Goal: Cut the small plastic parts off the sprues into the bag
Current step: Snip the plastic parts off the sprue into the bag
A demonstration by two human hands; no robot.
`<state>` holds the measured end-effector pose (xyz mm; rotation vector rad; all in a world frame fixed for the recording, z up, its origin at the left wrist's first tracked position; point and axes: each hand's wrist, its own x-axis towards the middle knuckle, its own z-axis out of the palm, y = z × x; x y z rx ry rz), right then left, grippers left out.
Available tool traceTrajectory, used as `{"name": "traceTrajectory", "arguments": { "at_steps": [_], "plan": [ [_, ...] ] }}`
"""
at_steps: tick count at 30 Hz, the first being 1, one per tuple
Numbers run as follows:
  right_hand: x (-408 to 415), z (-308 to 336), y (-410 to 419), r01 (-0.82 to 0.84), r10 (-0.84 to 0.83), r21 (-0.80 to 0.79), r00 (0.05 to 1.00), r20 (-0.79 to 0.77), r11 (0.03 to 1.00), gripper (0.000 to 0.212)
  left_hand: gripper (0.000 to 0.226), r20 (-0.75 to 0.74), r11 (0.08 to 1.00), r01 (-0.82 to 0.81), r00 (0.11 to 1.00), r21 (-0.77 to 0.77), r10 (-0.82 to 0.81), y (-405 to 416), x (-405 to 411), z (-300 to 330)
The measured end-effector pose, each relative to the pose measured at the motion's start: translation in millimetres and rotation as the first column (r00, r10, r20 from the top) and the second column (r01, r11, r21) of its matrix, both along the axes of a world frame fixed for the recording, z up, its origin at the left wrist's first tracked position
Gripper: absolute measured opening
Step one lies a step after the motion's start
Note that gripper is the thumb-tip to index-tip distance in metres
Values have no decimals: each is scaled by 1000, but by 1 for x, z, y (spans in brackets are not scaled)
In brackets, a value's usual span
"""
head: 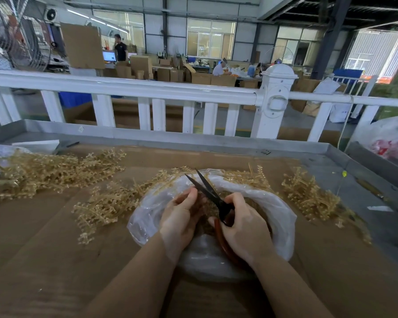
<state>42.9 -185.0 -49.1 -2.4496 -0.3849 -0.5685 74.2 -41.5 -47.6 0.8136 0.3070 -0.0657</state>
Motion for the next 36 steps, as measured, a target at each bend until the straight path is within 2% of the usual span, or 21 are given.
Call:
{"name": "traceTrajectory", "arguments": {
  "at_steps": [3,7,21,29,36],
  "plan": [
    [2,1,0,1,-1,17,1000,-9,1000,40,26,16,1000,-13,1000,7,13,-2,1,0],
    [2,0,0,-8,8,38,1000,16,999,40,5,-1,999,-42,999,-12,42,-5,3,2],
    [2,-5,2,-15,18,-25,995,94,1000,38,15,14,998,-44,999,-46,45,-3,1,2],
    [1,-4,2,-12,13,-11,994,113,1000,38,11,22,997,-74,997,-26,74,-4,0,1],
    [-1,-4,3,-24,26,-17,991,134,1000,39,11,6,998,-25,1000,-62,25,-1,3,1]
  ]
}}
